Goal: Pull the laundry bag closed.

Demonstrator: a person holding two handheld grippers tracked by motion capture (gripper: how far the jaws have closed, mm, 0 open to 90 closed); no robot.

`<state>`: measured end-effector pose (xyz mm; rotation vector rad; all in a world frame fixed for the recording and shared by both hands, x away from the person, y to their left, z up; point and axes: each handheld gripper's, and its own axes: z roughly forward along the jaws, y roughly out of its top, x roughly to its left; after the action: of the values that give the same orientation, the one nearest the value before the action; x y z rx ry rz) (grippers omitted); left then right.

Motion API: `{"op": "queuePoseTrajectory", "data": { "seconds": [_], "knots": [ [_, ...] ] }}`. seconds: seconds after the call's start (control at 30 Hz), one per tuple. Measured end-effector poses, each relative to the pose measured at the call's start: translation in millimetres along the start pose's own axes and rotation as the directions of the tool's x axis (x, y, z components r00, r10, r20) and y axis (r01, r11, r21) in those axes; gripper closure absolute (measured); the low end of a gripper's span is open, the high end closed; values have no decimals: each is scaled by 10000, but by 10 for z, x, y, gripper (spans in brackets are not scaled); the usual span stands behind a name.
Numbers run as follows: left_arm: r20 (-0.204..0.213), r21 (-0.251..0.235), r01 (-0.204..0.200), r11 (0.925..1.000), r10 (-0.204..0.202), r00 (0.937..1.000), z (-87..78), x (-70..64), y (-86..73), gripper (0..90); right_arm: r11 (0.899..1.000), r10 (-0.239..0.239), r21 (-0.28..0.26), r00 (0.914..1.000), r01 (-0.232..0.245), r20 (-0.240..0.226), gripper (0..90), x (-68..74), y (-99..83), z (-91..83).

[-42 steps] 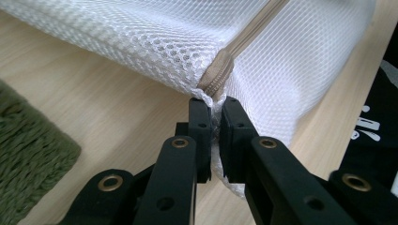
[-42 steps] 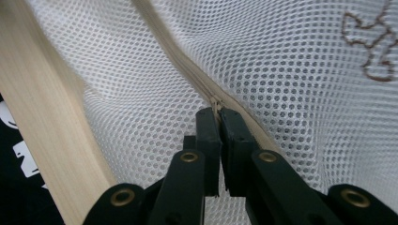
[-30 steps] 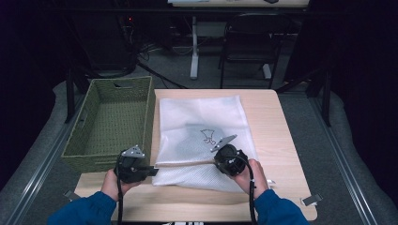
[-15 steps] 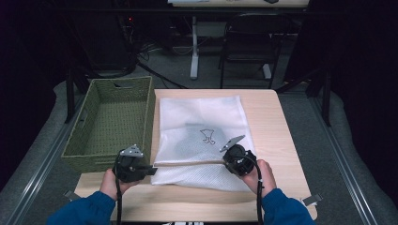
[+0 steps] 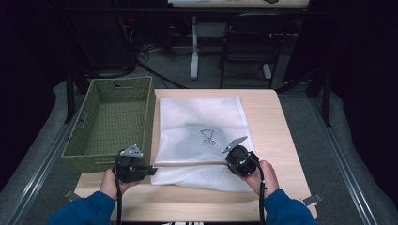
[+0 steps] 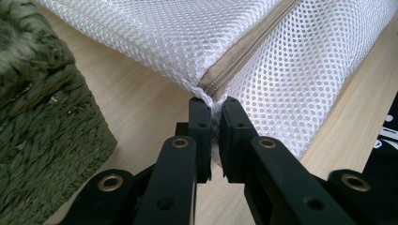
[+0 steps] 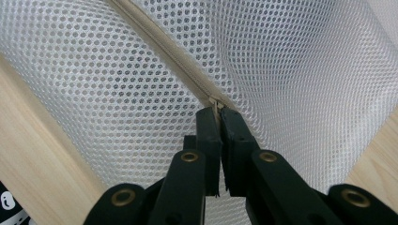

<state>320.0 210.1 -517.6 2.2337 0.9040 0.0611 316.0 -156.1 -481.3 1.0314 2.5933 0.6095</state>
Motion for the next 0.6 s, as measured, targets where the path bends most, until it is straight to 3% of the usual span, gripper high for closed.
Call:
{"op": "queuePoseTrajectory", "data": {
  "seconds": [0.33, 0.6],
  "knots": [
    [-31, 21, 18, 10000, -18, 10000, -8, 11, -4, 846, 9998, 55, 179, 9996, -60, 272, 876, -56, -81, -12],
    [-133, 33, 27, 10000, -26, 9999, -17, 24, -1, 845, 9978, 385, 517, 9980, -411, 497, 876, -180, -247, -9]
  ]
}}
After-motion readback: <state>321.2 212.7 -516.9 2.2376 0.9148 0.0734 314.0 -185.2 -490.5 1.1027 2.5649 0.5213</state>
